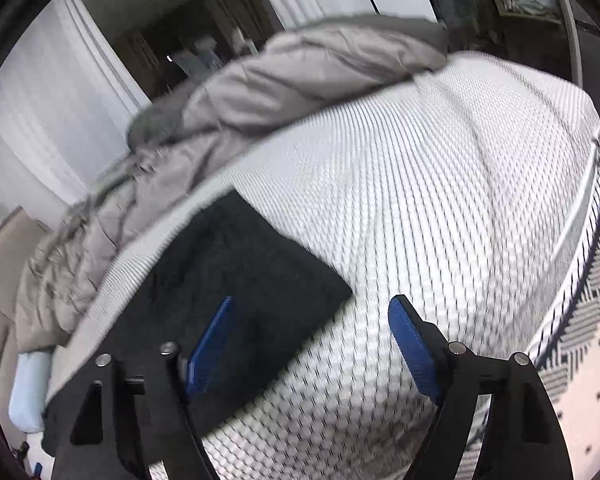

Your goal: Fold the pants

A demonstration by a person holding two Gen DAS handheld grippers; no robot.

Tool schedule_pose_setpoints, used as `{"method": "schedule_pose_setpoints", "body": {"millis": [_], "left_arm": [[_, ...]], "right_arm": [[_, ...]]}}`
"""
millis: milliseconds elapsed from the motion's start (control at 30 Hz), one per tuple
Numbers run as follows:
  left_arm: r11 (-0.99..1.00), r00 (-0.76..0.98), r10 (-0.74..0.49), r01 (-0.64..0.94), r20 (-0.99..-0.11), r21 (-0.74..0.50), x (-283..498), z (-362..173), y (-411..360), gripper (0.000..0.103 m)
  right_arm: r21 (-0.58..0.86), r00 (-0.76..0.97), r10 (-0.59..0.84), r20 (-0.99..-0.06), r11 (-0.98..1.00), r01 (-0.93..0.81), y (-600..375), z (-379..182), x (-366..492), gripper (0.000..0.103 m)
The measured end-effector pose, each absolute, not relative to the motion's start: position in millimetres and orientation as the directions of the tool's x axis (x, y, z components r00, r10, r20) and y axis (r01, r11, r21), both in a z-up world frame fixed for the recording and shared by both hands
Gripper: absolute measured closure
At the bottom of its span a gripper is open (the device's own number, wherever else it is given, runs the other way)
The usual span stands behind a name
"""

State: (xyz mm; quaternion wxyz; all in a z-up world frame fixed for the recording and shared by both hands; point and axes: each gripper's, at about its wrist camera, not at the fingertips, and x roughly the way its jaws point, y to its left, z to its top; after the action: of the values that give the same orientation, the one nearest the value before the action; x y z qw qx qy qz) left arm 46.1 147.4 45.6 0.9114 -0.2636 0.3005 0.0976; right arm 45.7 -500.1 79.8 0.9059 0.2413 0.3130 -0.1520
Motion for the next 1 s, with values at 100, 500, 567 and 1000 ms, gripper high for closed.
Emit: {"method": "schedule_pose_setpoints", "body": {"millis": [100,500,567,1000], "left_arm": [[0.868,0.792,-0.035,-0.278,-0.610,-0.411,80.1,48.7,120.6,0.001],[0.944,0.695,-0.137,-0.123,-0.706,-0.305,170.5,3.8,35.6,0.001],[0.936,0.691,-0.143,-0.138,-0.708,-0.324,174.1,-2.1,40.6,0.001],[0.963,0.744,-0.141,-0.050,-0.653,-0.265,160.6,21.9,13.7,0.001]], "right_arm": [[0.347,0.749,-0.061,-0.660,0.860,0.375,-501.2,87.2,79.7,0.022],[0.074,0.581,-0.118,-0.805,0.952,0.295,-487.4,51.5,255.1,0.057],[0.028,0.604,-0.141,-0.785,0.964,0.263,-473.8,58.8,258.1,0.072],[-0.124,0.678,-0.290,-0.675,0.951,0.283,-454.8,94.4,235.8,0.019]]}}
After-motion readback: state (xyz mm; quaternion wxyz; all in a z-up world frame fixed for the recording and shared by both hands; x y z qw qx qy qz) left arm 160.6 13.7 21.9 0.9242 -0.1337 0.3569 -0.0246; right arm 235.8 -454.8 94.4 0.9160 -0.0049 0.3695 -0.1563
